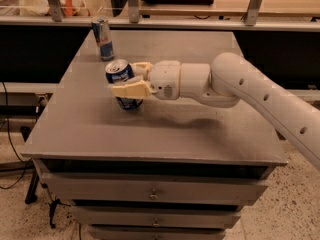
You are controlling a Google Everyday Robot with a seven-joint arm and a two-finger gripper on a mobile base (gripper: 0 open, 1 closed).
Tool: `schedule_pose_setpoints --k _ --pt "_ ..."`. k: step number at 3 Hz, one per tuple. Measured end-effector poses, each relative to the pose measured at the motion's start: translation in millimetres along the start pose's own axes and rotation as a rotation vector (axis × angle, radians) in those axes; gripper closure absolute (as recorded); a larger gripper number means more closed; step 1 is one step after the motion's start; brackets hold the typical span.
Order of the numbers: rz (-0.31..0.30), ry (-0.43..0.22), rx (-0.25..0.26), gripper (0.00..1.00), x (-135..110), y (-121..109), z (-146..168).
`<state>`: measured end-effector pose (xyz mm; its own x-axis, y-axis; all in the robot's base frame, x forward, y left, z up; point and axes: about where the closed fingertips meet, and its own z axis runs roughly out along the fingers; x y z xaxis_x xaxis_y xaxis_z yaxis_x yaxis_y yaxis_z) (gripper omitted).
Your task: Place pepsi can upright
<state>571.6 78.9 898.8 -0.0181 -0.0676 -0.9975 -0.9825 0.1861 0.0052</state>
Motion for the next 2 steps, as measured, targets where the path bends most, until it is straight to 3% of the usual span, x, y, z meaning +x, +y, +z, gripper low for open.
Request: schedule_pose_setpoints --k 2 --pt "-0.005 -0.002 0.003 0.15 2.2 -0.9 -1.4"
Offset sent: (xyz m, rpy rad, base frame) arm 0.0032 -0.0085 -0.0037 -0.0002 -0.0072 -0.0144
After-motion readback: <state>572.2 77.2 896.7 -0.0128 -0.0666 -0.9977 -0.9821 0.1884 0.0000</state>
